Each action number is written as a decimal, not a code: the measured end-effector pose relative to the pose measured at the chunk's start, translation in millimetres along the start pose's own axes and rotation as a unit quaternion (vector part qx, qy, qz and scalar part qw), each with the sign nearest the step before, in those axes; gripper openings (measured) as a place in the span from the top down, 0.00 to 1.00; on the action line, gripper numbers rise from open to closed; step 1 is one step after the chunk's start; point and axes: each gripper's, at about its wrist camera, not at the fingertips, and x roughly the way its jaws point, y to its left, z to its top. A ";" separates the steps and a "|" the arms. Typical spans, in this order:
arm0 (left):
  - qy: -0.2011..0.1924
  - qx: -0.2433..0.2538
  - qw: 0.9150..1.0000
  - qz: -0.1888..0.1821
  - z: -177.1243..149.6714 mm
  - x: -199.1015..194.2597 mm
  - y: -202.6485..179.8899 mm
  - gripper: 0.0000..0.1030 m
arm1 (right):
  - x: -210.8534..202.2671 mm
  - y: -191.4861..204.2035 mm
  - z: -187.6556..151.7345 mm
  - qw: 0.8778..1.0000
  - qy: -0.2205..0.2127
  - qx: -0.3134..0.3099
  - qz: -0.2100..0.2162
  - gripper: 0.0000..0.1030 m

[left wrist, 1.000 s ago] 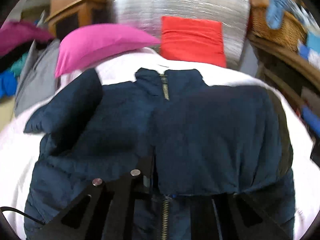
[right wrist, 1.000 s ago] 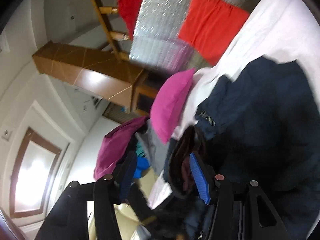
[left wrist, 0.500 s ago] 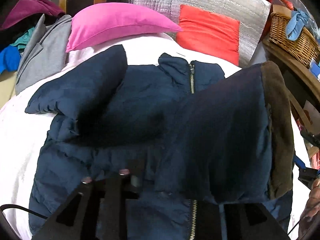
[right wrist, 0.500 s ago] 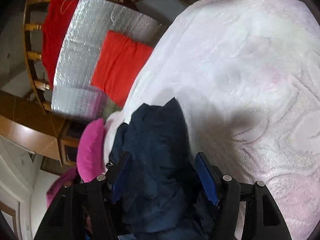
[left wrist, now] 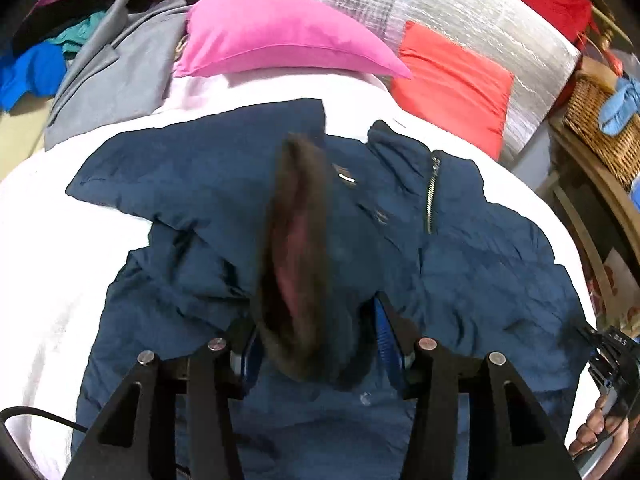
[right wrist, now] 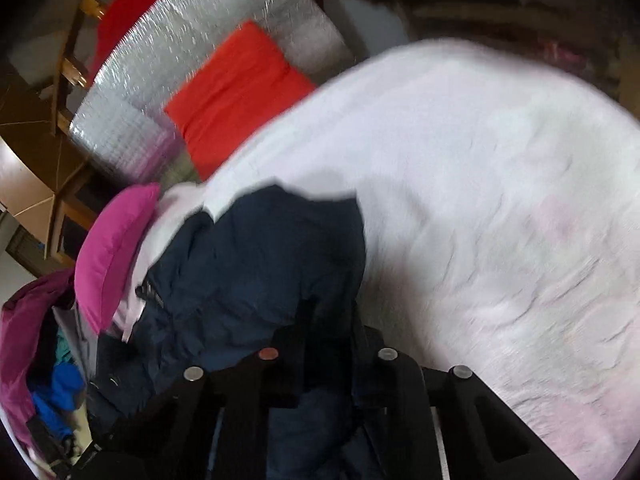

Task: Fold large clothes

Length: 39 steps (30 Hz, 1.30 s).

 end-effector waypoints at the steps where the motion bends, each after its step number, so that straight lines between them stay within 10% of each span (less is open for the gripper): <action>1: 0.002 -0.002 1.000 -0.004 -0.6 -1.4 3.3 0.50 | -6.6 -0.8 2.2 1.000 -0.019 -0.001 -0.006 0.86; 6: 0.015 0.015 1.000 0.008 -2.0 4.8 4.4 0.50 | 12.5 -12.6 2.3 0.999 0.037 0.016 -0.019 0.86; 10: 0.020 0.002 1.000 0.016 -3.1 12.3 11.0 0.52 | -11.5 -2.1 8.4 1.000 0.000 0.011 0.005 0.82; 14: 0.033 -0.009 0.999 0.005 -1.5 18.2 18.1 0.57 | -28.3 12.0 4.1 0.998 -0.033 0.011 0.050 0.18; 16: 0.039 -0.014 0.999 -0.006 -1.3 16.5 21.9 0.57 | -33.3 28.7 -1.3 0.997 -0.049 -0.026 0.056 0.19; 20: 0.040 -0.005 0.999 -0.019 -2.0 8.2 25.1 0.57 | -34.3 63.5 -17.2 0.990 -0.029 -0.101 0.095 0.58; 28: 0.057 -0.014 0.998 -0.036 -3.8 13.1 36.4 0.60 | 33.6 102.7 -61.6 0.978 0.120 -0.160 0.062 0.58; 34: 0.068 -0.007 0.997 -0.036 -3.6 15.5 34.5 0.68 | 33.5 99.8 -59.0 0.980 0.124 -0.143 0.065 0.58; 39: 0.080 -0.001 0.997 -0.014 -1.3 23.5 28.8 0.55 | 36.8 94.3 -63.1 0.975 0.140 -0.165 0.044 0.57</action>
